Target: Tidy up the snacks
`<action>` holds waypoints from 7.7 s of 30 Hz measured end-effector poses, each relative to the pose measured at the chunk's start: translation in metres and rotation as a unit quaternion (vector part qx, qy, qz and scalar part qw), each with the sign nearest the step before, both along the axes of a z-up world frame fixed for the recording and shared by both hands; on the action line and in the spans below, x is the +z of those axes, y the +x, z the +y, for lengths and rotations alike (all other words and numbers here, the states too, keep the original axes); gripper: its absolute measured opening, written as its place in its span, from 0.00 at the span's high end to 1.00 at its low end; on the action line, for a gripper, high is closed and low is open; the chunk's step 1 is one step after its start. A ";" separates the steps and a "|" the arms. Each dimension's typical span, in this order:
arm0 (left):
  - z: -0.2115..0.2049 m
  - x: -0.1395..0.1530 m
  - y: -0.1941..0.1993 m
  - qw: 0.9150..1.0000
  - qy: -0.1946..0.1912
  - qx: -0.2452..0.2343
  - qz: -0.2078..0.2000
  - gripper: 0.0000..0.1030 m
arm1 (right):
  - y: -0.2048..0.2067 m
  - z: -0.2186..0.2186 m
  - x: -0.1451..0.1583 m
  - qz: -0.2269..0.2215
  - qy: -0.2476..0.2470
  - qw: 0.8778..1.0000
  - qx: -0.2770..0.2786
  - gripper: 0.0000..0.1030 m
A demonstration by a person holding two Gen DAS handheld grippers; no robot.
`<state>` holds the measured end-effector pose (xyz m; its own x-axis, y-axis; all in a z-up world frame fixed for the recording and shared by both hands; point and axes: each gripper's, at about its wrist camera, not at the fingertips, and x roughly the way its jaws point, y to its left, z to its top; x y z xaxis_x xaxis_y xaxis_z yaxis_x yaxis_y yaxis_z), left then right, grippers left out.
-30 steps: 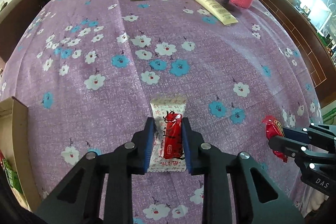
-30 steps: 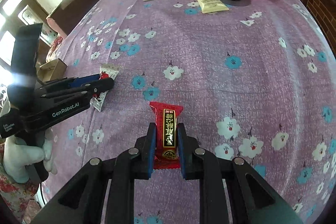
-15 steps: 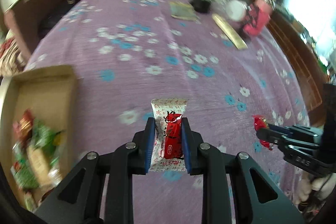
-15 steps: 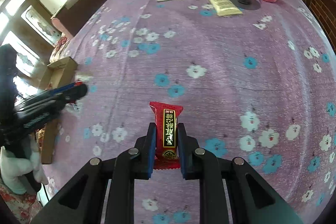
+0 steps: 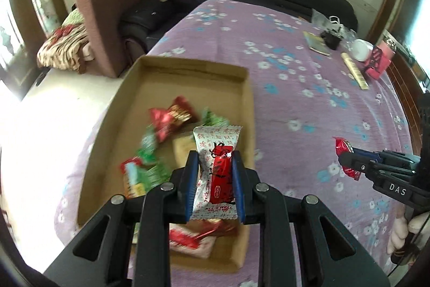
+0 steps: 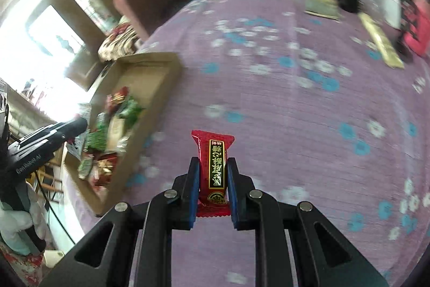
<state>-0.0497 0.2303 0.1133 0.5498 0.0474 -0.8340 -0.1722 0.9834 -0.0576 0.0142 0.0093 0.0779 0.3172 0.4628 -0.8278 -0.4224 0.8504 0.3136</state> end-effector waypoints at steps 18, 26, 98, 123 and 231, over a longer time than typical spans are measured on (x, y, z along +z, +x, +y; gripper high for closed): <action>0.062 -0.003 -0.023 1.000 0.002 0.023 0.003 0.75 | -0.032 0.120 0.028 -0.025 -0.006 0.997 0.072 0.83; 0.075 -0.012 -0.024 1.000 -0.008 0.021 0.011 0.75 | -0.034 0.141 0.029 -0.030 -0.015 0.997 0.075 0.83; -0.041 0.099 -0.130 0.981 0.102 0.098 -0.132 0.25 | -0.120 0.055 0.064 -0.178 -0.113 0.977 0.013 0.46; -0.056 0.108 -0.169 0.968 0.143 0.156 -0.138 0.20 | -0.154 0.055 0.076 -0.199 -0.103 0.974 0.042 0.37; -0.013 0.089 -0.222 0.961 0.109 0.216 -0.134 0.20 | -0.180 0.121 0.045 -0.172 -0.059 0.979 0.094 0.34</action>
<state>-0.2716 0.2175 0.2019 0.6327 0.4764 -0.6105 -0.5749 0.8172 0.0419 -0.1654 0.1305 0.1230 0.5048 0.4475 -0.7381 -0.6384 0.7692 0.0298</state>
